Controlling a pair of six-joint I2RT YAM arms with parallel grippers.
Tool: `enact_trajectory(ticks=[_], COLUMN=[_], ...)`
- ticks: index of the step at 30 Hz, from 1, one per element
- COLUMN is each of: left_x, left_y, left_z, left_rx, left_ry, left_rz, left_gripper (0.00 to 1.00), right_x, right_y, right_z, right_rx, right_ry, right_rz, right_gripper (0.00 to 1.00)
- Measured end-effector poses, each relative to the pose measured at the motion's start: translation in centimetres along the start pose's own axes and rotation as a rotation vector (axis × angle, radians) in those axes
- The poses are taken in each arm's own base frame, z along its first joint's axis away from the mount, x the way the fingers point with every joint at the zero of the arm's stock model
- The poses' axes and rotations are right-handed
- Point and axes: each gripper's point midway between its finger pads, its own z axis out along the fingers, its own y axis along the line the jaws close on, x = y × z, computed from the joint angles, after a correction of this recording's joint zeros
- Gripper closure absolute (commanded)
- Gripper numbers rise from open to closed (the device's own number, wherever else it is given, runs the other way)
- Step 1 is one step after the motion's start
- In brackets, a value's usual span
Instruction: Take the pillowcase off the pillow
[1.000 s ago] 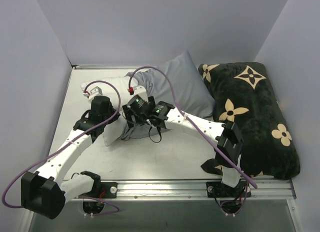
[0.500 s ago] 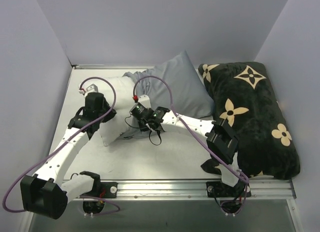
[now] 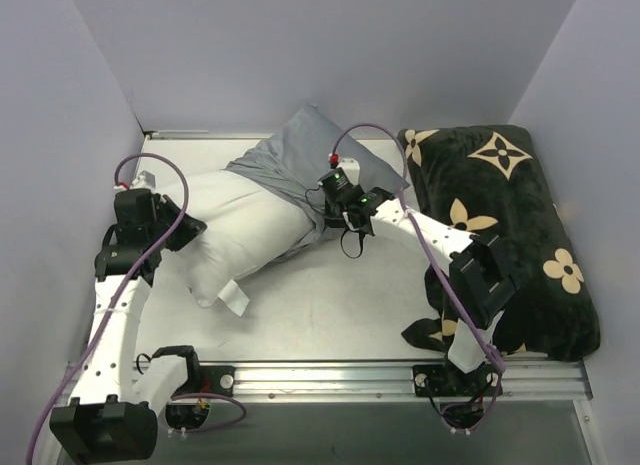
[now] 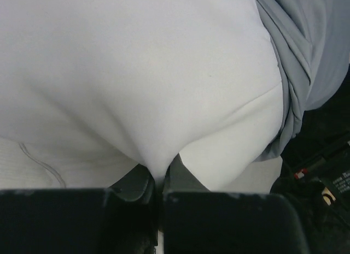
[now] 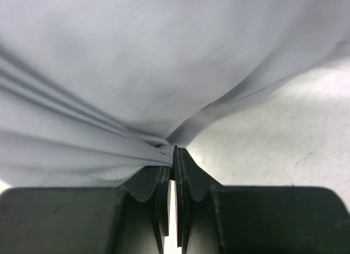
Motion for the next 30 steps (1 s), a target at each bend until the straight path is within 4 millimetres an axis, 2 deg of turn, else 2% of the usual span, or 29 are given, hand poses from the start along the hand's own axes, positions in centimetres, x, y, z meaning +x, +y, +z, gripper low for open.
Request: enact_trajectory(ticks=[7, 14, 18, 20, 22, 24, 25, 26, 28, 30], left_x=[-1.3, -1.6, -1.2, -0.8, -0.2, 0.2, 0.2, 0.0, -0.5, -1.4], left_y=[0.2, -0.2, -0.4, -0.1, 1.1, 2.7, 3.5, 4.1, 5.1, 5.3], left_z=[-3.3, -4.2, -4.2, -3.8, -3.1, -2.3, -1.8, -1.3, -0.7, -0.6], left_rx=[0.033, 0.050, 0.064, 0.067, 0.038, -0.012, -0.043, -0.066, -0.107, -0.128], left_ry=[-0.020, -0.012, 0.009, 0.018, 0.031, 0.044, 0.050, 0.049, 0.039, 0.015], left_rz=[-0.038, -0.050, -0.052, -0.054, -0.061, -0.065, -0.062, -0.058, -0.046, -0.043], left_gripper=[1.00, 1.00, 1.00, 1.00, 1.00, 0.86, 0.73, 0.54, 0.30, 0.26], right_x=[-2.2, -5.2, -5.2, -4.6, -3.8, -2.8, -2.0, -1.1, 1.0, 2.9], right_y=[-3.1, -6.2, -7.6, -7.4, -6.7, -5.5, -4.6, -3.8, -2.8, -2.1], right_z=[1.1, 1.4, 1.5, 1.4, 1.2, 1.0, 0.9, 0.7, 0.3, -0.2], right_rx=[-0.033, -0.076, -0.101, -0.099, -0.086, -0.070, -0.073, -0.080, -0.084, -0.080], right_ry=[0.028, 0.032, 0.077, 0.093, 0.102, 0.103, 0.107, 0.116, 0.143, 0.168], right_rz=[0.109, 0.241, 0.286, 0.262, 0.208, 0.141, 0.102, 0.072, 0.020, -0.037], right_gripper=[1.00, 1.00, 1.00, 1.00, 0.98, 0.93, 0.91, 0.79, 0.70, 0.60])
